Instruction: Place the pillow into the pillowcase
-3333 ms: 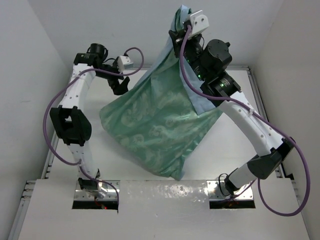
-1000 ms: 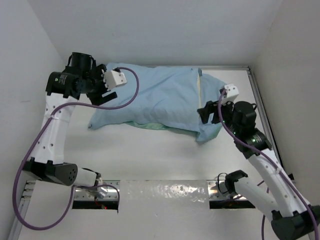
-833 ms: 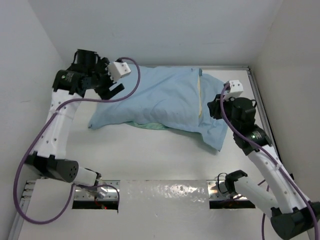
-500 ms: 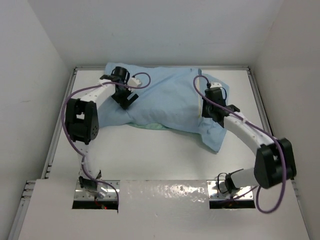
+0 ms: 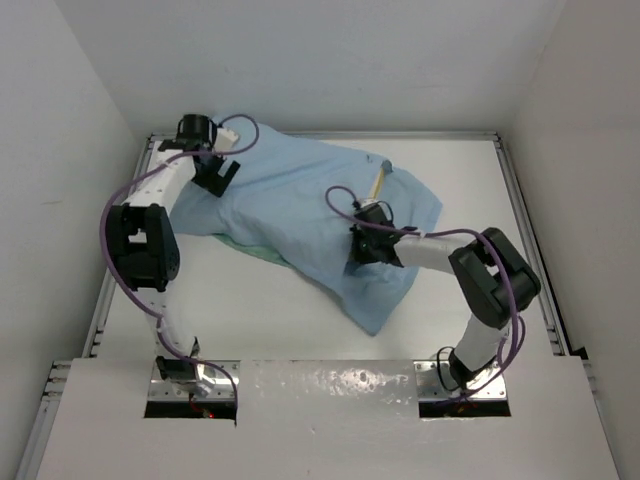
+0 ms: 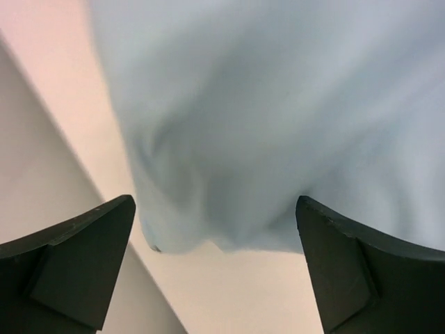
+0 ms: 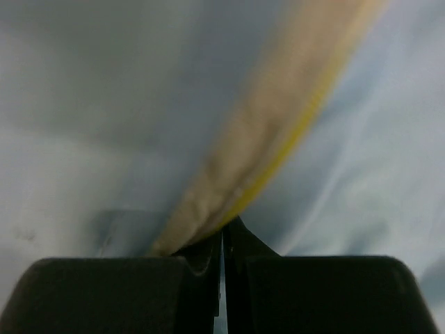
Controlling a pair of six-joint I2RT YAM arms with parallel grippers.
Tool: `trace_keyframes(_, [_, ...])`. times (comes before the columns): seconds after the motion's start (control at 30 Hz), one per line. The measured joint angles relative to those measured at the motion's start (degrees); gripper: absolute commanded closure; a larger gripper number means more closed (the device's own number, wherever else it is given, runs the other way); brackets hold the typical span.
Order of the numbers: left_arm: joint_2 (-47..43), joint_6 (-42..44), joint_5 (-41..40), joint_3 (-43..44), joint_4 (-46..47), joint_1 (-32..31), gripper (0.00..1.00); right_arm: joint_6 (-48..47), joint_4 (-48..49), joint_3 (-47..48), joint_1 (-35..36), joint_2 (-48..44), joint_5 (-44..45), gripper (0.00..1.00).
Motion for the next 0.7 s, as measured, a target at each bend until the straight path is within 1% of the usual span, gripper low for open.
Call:
trace_keyframes(0.07, [-0.15, -0.57, 1.38, 5.88, -2.29, 0.0, 0.0, -0.5, 0.39, -0.22, 5.11, -1.01, -1.09, 0.96])
trace_keyframes(0.13, [-1.03, -1.29, 2.97, 10.88, -2.71, -2.93, 0.0, -0.94, -0.61, -0.59, 9.62, -3.85, -0.9, 0.88])
trace_keyframes(0.17, [-1.81, -1.6, 3.85, 12.59, -2.73, -5.84, 0.0, -1.07, -0.74, -1.18, 10.56, -5.97, -0.42, 0.78])
trace_keyframes(0.2, [-2.67, -1.9, 4.72, 13.81, -2.75, -9.4, 0.0, -1.07, -0.98, -2.34, 10.51, -8.96, 0.02, 0.72])
trace_keyframes(0.23, [-3.37, -2.12, 5.79, 14.45, -2.78, -13.33, 0.0, -0.96, -1.73, -3.56, 9.4, -12.37, 0.5, 0.65])
trace_keyframes(0.27, [-3.96, -2.38, 7.06, 14.67, -2.78, -18.49, 0.0, -0.66, -2.73, -4.57, 7.28, -15.82, 1.01, 0.49])
trace_keyframes(0.33, [-4.04, -2.58, 8.59, 14.49, -3.52, -26.97, 0.0, 0.37, -4.37, -6.14, 2.08, -21.59, 1.49, 0.33])
trace_keyframes(0.37, [-3.61, -2.64, 9.05, 13.94, -3.78, -31.21, 0.0, 0.94, -5.35, -6.99, -0.48, -24.3, 2.62, 0.23])
trace_keyframes(0.4, [-2.99, -2.75, 9.57, 13.07, -4.0, -35.3, 0.0, 1.66, -6.43, -7.98, -2.38, -26.77, 3.78, 0.18])
trace_keyframes(0.47, [-1.27, -3.41, 10.32, 11.06, -4.48, -41.03, 0.0, 2.99, -9.01, -10.32, -4.02, -31.58, 6.03, 0.12])
trace_keyframes(0.5, [-0.17, -3.65, 10.45, 10.36, -4.72, -42.66, 0.0, 3.98, -10.4, -11.58, -4.04, -33.7, 6.99, 0.08])
trace_keyframes(0.53, [1.25, -4.0, 10.38, 9.86, -4.85, -43.78, 0.0, 4.63, -11.85, -12.61, -4.02, -35.3, 7.78, 0.07])
trace_keyframes(0.6, [4.02, -4.7, 9.68, 9.53, -4.9, -44.48, 0.0, 6.21, -14.25, -14.6, -4.0, -37.31, 9.42, 0.02])
trace_keyframes(0.7, [8.26, -5.92, 4.74, 9.55, -4.13, -44.44, 0.0, 7.98, -16.52, -17.51, -4.0, -38.86, 11.06, 0.01])
